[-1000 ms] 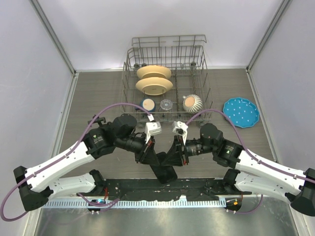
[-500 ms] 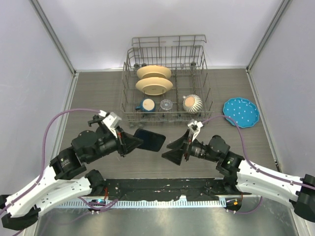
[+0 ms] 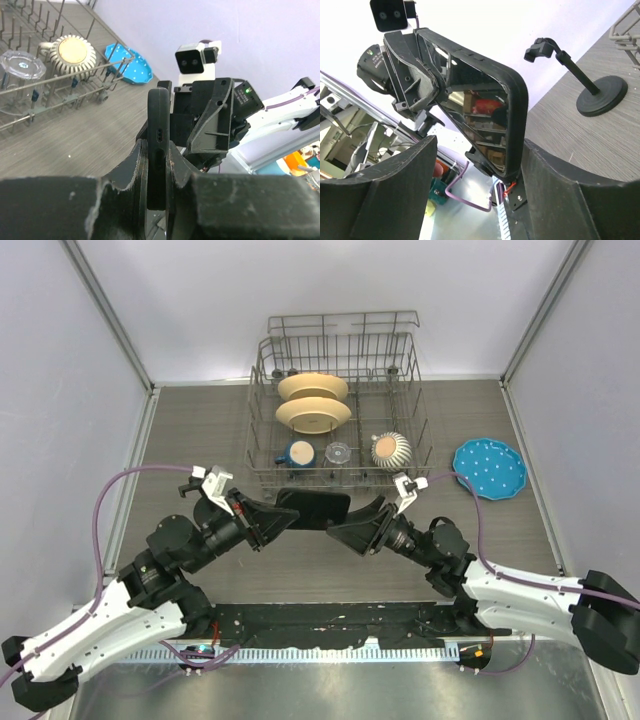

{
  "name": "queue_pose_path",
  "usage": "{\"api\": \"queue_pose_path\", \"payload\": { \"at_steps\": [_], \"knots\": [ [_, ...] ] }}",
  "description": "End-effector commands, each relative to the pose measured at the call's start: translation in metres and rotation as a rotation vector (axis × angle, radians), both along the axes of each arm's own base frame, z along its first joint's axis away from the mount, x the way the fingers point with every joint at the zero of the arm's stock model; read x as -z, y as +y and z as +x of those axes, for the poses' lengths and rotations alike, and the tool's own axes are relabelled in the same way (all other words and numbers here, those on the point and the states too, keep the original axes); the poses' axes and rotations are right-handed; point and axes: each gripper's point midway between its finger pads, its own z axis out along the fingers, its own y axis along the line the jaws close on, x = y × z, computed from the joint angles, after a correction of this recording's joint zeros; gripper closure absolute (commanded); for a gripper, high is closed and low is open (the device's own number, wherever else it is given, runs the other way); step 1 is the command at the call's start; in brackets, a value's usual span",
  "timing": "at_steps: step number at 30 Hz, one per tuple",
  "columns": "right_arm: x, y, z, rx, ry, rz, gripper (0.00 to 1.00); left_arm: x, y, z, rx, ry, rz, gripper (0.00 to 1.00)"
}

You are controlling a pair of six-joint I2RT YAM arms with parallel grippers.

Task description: Place the phone on the phone stand

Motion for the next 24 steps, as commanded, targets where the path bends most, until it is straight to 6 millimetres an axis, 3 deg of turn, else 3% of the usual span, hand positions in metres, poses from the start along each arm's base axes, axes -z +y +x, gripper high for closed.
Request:
{"api": "queue_pose_path", "payload": {
  "at_steps": [1, 8, 16, 21, 24],
  "knots": [
    [-0.052, -0.009, 0.003, 0.033, -0.052, 0.180, 0.32, -0.064, 0.003, -0.005, 0.011, -0.111, -0.233, 1.00],
    [-0.070, -0.015, 0.003, 0.044, -0.081, 0.246, 0.53, -0.053, -0.004, -0.003, 0.027, -0.085, -0.274, 1.00],
    [-0.079, -0.015, 0.008, 0.060, -0.083, 0.291, 0.62, -0.045, -0.013, -0.005, 0.068, -0.064, -0.287, 1.00],
    [-0.082, -0.013, 0.007, 0.050, -0.096, 0.308, 0.78, -0.036, -0.017, -0.006, 0.080, -0.042, -0.281, 1.00],
    [-0.082, -0.015, 0.005, 0.055, -0.116, 0.306, 0.97, -0.029, -0.017, -0.005, 0.075, -0.018, -0.244, 1.00]
  ]
}}
